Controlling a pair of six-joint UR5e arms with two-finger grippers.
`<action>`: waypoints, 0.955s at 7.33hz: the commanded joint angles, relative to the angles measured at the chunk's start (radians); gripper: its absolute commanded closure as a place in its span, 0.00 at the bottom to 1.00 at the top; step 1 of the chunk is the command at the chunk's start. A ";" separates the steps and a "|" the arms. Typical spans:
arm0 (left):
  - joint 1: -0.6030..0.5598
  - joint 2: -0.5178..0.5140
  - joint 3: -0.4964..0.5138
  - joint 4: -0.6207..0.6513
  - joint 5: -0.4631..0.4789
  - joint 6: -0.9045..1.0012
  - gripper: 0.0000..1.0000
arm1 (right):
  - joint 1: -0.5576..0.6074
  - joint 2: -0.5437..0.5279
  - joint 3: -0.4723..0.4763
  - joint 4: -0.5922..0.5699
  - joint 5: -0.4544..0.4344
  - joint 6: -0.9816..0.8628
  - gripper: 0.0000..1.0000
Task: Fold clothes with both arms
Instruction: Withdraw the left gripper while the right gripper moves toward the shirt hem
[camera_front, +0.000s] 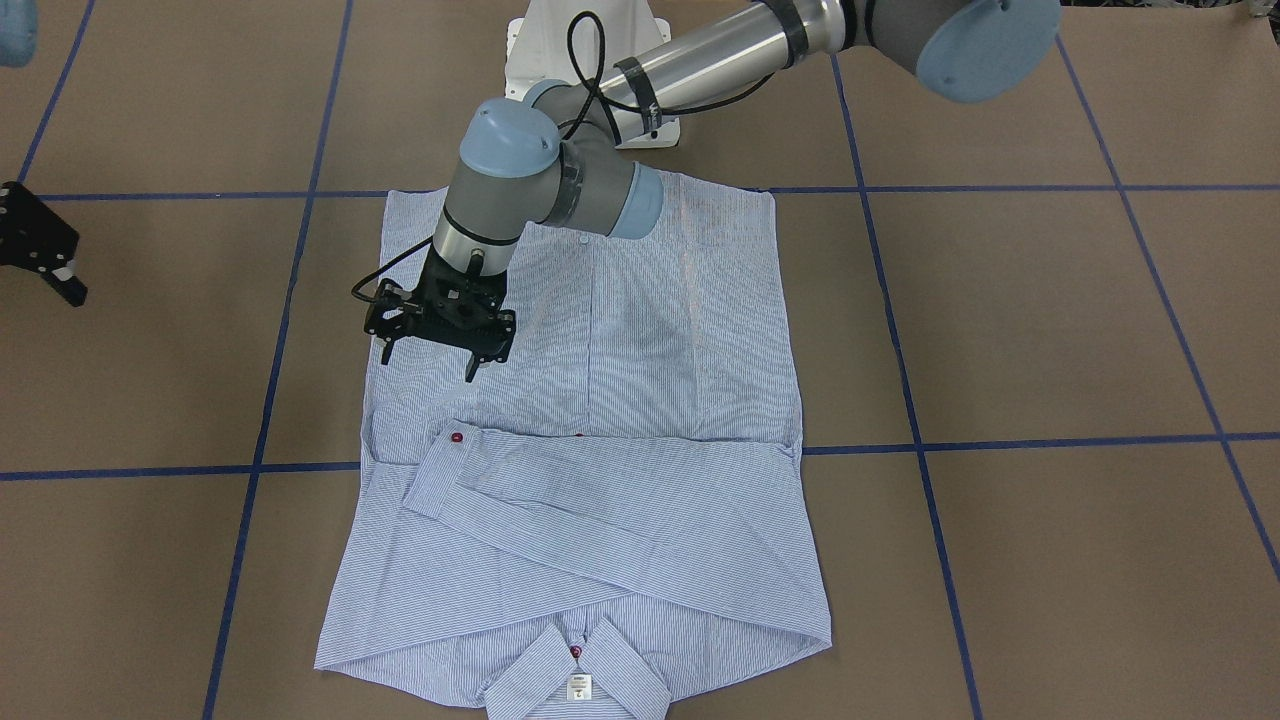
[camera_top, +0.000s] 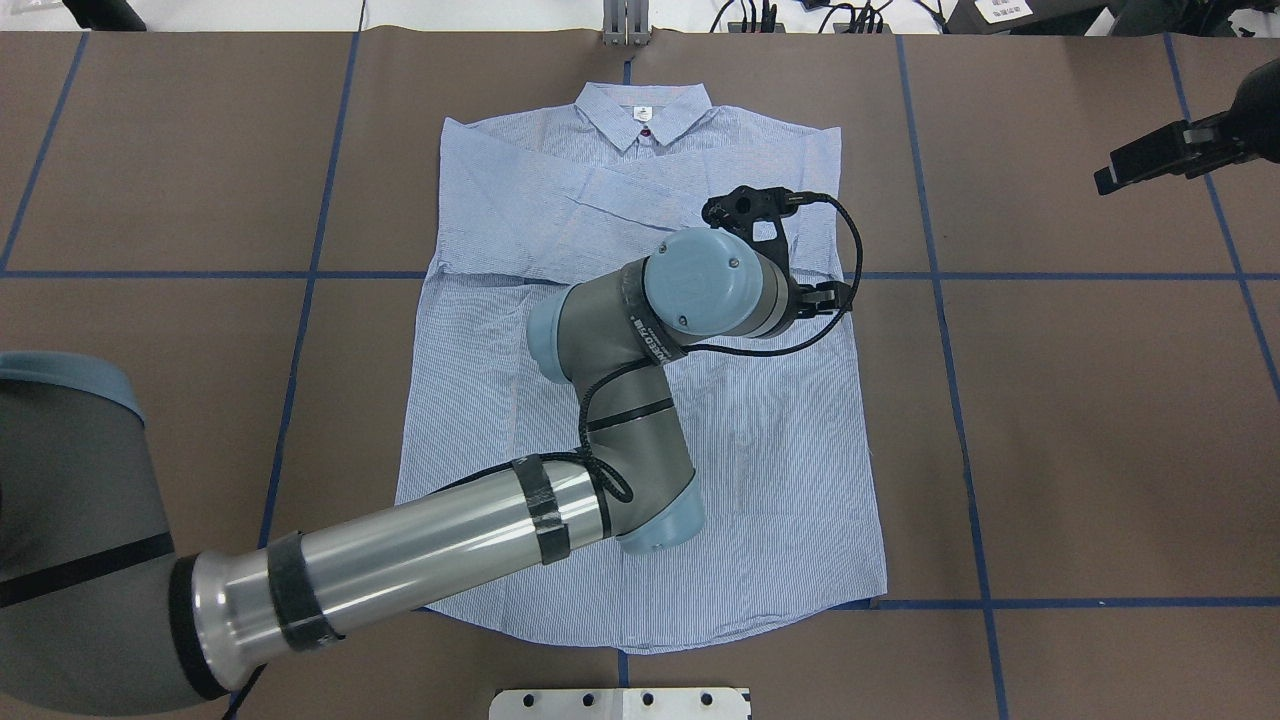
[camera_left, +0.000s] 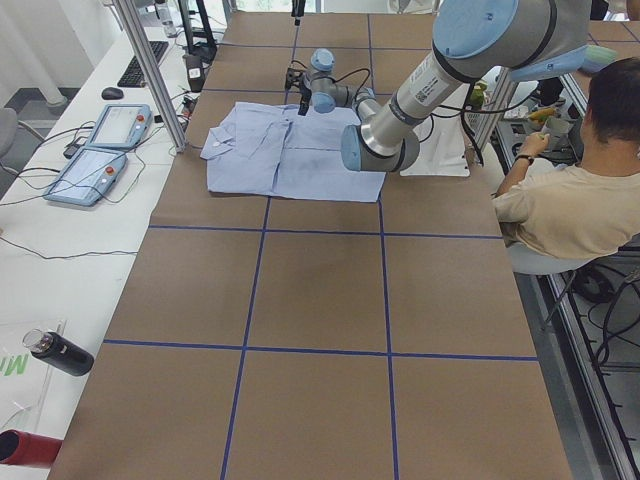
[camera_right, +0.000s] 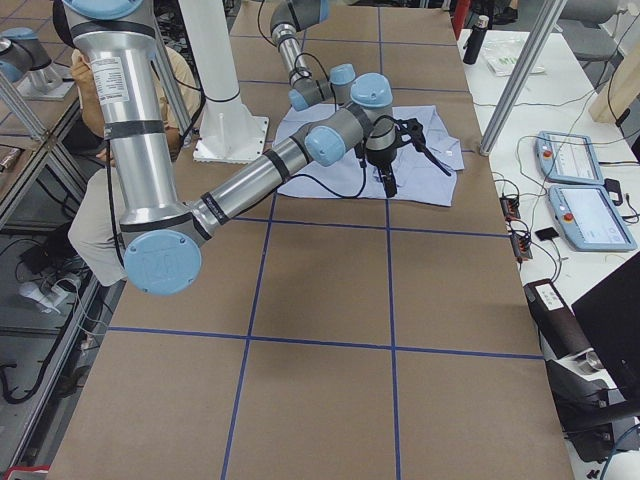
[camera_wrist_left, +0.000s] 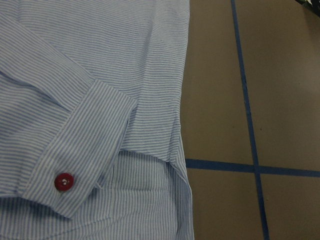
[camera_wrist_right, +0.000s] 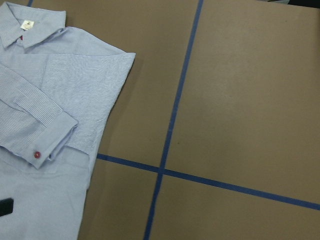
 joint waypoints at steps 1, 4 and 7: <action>-0.019 0.254 -0.407 0.210 -0.011 0.152 0.00 | -0.247 -0.004 0.035 0.145 -0.225 0.347 0.00; -0.065 0.674 -0.910 0.355 -0.006 0.320 0.00 | -0.642 -0.004 0.104 0.136 -0.571 0.696 0.00; -0.044 0.864 -0.979 0.319 0.116 -0.007 0.00 | -0.832 -0.044 0.228 -0.047 -0.726 0.904 0.00</action>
